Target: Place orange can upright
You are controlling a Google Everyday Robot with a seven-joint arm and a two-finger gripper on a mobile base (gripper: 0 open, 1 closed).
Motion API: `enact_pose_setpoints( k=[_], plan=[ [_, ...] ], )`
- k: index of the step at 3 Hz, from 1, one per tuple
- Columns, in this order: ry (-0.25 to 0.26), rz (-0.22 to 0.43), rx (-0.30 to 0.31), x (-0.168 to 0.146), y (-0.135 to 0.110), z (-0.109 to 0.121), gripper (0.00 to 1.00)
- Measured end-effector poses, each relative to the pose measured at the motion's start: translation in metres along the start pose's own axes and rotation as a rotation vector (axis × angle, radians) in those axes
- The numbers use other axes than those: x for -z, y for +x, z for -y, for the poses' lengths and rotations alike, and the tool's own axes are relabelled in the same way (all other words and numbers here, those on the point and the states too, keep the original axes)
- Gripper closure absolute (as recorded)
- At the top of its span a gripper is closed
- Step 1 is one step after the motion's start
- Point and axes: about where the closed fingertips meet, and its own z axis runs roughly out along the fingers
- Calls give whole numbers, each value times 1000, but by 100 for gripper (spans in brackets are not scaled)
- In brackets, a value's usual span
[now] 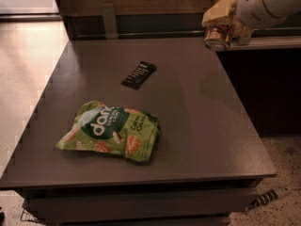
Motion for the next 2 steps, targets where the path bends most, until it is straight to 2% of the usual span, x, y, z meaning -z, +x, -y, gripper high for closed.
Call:
enact_pose_setpoints(
  k=[1,2],
  plan=[
    [-115,59,64,4,-3,-7,100],
    [-289,73,162,2,-2,-14,100]
  ],
)
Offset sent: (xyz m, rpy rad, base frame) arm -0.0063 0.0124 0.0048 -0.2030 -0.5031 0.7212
